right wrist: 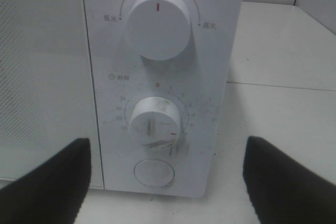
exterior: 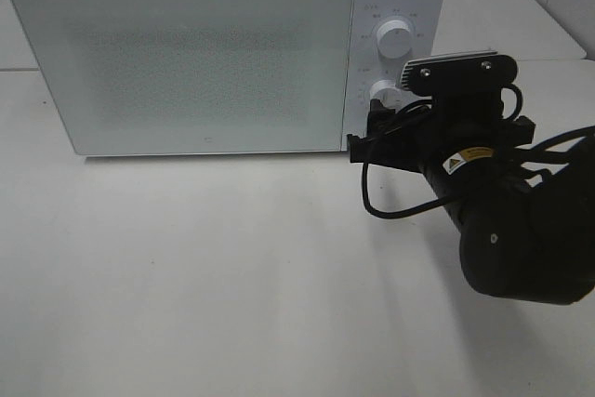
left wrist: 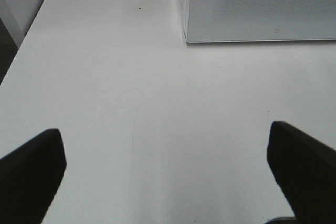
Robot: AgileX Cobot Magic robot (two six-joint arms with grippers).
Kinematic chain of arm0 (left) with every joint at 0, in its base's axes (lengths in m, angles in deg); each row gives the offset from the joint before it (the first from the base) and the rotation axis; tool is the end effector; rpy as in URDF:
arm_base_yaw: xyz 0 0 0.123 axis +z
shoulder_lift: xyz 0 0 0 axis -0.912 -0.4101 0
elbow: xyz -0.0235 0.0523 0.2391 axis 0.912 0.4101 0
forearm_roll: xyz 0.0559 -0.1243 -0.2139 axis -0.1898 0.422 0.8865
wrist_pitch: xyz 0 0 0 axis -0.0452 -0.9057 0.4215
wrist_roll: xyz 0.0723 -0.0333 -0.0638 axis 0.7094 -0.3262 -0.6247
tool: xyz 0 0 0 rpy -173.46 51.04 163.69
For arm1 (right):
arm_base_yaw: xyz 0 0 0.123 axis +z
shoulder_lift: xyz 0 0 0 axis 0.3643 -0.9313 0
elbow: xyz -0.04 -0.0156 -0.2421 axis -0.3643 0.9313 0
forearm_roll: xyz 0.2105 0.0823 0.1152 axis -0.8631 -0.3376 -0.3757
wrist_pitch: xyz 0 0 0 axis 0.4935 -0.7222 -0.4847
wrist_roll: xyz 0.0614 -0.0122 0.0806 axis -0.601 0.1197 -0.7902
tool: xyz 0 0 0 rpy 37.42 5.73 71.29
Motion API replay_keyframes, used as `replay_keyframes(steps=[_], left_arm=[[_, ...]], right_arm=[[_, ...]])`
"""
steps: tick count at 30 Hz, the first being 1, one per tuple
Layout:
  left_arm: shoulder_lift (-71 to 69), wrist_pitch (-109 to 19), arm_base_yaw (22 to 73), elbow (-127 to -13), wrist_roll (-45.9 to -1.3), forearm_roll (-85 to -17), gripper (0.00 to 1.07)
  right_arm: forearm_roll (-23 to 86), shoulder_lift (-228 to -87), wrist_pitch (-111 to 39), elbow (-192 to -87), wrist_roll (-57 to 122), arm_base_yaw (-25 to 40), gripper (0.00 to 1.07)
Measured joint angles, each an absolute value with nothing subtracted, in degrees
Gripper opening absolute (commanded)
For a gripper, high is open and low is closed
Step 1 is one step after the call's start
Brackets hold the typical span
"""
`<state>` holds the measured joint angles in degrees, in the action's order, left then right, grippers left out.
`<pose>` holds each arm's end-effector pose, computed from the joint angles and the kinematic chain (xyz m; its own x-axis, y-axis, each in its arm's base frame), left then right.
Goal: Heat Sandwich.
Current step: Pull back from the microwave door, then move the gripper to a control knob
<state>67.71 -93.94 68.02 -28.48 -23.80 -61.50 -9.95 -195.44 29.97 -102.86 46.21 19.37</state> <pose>0.0468 -0.0045 0.2748 -0.4347 0.0096 -0.9005 0.0287 0.9996 -0.0031 0.2611 0.1415 0.1035 -0.0980 -0.0917 -0.9910 -0.0481 0.9950 -0.0873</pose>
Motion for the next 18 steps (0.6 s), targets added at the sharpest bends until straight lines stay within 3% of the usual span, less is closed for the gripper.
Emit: replay_keyframes(steps=[18], left_arm=[[67.71, -93.94, 68.02, -28.48, -23.8, -61.44, 1.01]], right_arm=[[-7.31, -203.58, 30.09, -111.91, 44.84, 16.28, 0.76]])
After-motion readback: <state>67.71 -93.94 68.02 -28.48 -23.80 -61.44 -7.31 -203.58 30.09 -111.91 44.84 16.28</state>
